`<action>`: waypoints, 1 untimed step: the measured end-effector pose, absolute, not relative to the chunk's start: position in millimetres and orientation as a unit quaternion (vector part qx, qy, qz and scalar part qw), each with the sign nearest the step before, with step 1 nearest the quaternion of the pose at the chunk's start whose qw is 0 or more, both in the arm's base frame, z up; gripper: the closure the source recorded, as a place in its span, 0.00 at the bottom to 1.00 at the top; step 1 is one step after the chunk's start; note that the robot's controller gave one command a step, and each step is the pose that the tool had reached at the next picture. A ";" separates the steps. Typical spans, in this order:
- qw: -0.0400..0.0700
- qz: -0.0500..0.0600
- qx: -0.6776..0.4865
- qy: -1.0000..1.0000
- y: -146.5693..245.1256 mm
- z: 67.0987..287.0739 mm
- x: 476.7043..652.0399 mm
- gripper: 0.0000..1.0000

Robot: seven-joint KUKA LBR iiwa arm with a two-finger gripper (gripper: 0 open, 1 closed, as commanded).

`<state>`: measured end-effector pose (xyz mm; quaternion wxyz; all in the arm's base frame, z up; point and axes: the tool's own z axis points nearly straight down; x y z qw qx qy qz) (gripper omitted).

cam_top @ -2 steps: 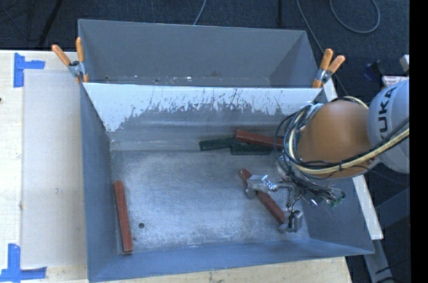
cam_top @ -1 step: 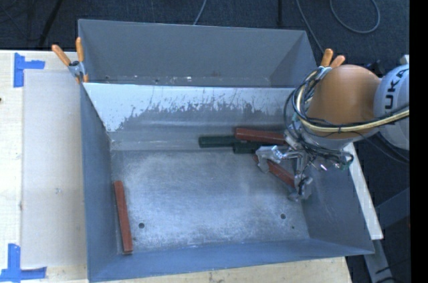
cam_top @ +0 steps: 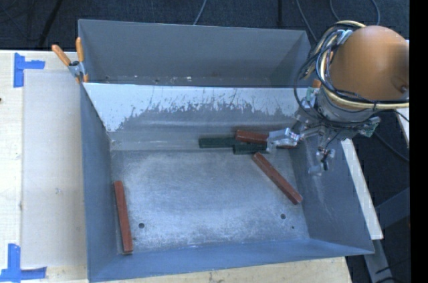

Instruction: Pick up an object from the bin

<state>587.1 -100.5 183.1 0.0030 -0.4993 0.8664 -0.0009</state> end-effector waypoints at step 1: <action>-0.001 0.003 -0.586 0.810 -85.1 144.4 582.7 0.00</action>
Offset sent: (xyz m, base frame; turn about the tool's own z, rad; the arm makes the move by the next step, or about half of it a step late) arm -0.0036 0.0144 -0.0366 -0.2104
